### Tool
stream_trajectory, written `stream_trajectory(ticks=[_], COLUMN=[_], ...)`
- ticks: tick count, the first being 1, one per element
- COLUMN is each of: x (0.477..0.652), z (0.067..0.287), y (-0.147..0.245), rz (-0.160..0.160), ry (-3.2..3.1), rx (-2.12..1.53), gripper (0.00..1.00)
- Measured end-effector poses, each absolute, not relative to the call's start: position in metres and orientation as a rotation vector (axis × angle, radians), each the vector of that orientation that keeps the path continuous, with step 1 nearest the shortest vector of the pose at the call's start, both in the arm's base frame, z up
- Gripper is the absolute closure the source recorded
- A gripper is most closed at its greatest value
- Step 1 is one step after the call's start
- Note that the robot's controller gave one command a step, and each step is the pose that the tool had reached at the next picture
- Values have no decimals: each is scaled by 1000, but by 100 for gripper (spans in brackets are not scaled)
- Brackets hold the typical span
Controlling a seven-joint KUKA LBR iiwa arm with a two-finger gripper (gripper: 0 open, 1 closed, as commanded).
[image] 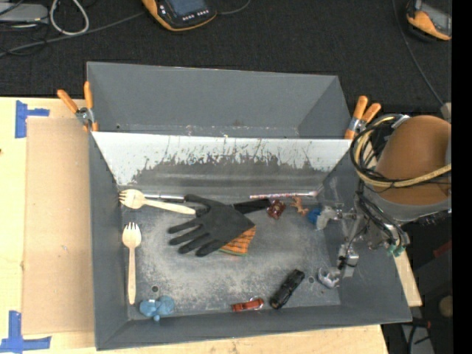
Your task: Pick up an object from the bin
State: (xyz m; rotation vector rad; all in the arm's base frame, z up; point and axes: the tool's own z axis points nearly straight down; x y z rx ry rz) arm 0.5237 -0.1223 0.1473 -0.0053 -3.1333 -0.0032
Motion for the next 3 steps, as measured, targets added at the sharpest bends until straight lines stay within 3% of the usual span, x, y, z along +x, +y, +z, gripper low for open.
stream_trajectory(ticks=[1, 2, 3], x=[526, 520, 521], z=[151, 101, 74], y=[-122, -79, -63], rz=[-1, 0, 1], ry=[-3140, -3140, -3099], rx=[1, 125, 514], gripper=[0, 0, 0])
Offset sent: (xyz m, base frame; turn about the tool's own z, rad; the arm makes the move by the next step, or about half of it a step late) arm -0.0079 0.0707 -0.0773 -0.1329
